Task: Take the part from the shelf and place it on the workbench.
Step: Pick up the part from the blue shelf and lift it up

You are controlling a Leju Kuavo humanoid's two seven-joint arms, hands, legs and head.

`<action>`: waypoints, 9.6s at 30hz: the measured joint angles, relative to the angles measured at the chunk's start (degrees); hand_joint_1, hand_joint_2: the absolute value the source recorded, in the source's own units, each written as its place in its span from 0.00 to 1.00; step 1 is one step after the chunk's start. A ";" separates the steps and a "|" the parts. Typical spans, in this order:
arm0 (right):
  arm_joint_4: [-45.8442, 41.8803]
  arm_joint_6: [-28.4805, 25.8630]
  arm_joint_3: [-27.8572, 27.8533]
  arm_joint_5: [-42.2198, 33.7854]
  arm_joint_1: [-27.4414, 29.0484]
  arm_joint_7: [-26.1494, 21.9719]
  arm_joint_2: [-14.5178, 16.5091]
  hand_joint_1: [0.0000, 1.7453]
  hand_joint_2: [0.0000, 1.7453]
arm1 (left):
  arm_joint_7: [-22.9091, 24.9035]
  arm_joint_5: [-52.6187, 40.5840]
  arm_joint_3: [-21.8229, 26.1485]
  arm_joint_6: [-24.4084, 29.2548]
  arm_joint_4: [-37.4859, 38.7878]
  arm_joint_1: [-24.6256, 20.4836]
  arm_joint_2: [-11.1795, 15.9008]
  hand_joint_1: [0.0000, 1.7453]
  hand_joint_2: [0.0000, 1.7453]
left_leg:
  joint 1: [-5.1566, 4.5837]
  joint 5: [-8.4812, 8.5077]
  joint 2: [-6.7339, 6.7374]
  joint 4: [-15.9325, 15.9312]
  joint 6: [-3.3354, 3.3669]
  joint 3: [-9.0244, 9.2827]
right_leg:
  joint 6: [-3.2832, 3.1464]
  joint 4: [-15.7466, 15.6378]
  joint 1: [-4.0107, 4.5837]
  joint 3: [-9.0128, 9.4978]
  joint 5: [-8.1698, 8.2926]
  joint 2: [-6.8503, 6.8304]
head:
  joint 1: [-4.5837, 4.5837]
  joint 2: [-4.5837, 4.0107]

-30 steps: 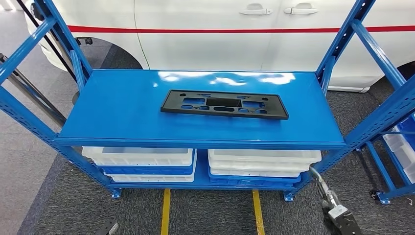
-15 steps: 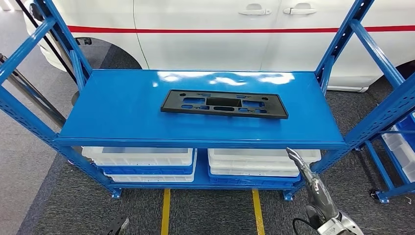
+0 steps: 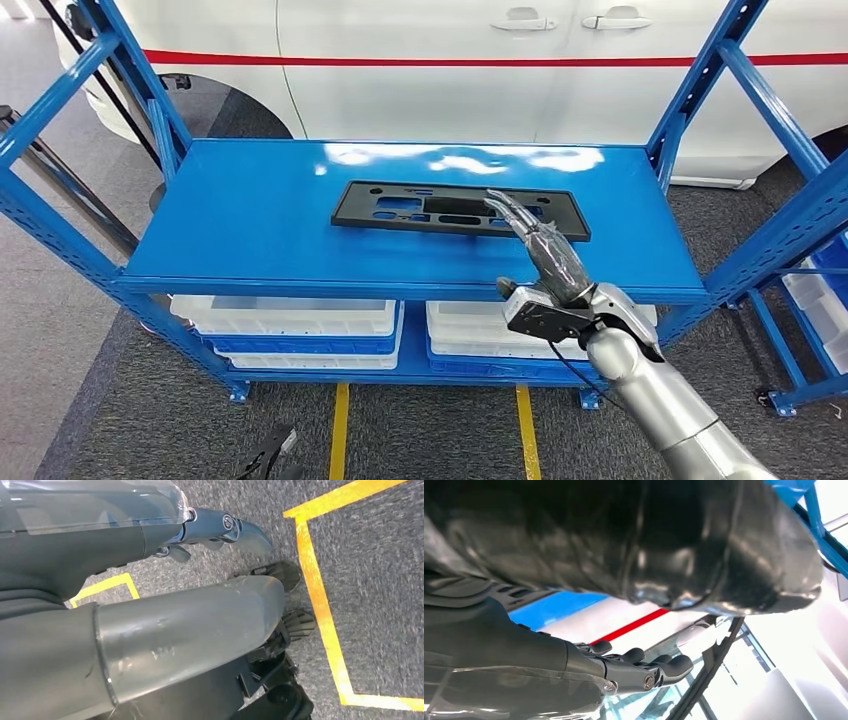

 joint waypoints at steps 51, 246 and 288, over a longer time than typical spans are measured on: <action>17.46 -10.60 13.77 15.49 -13.77 7.50 2.56 0.00 0.00 | -1.61 7.49 -7.08 6.29 -9.41 13.35 5.86 0.00 0.00 | -0.01 0.17 -0.24 0.03 -0.01 -0.62 | 0.04 0.00 -0.07 -0.53 0.08 -0.27 | 0.00 0.01; 55.39 -20.60 19.37 34.59 -21.91 20.33 14.63 1.00 1.00 | 0.52 5.96 -9.23 7.43 -13.05 12.25 6.54 0.00 1.00 | 0.95 1.13 1.01 0.87 -0.55 -2.42 | -0.57 -0.05 0.78 -0.20 -0.24 -3.30 | 0.00 0.00; 18.28 -32.59 -0.53 48.75 -6.27 6.45 11.13 1.00 1.00 | 3.40 9.18 -11.66 17.64 -30.72 18.04 12.14 0.00 1.00 | 1.16 2.70 1.54 0.30 0.70 -3.62 | 1.11 6.94 -0.67 -1.55 -4.10 -3.49 | 0.02 0.01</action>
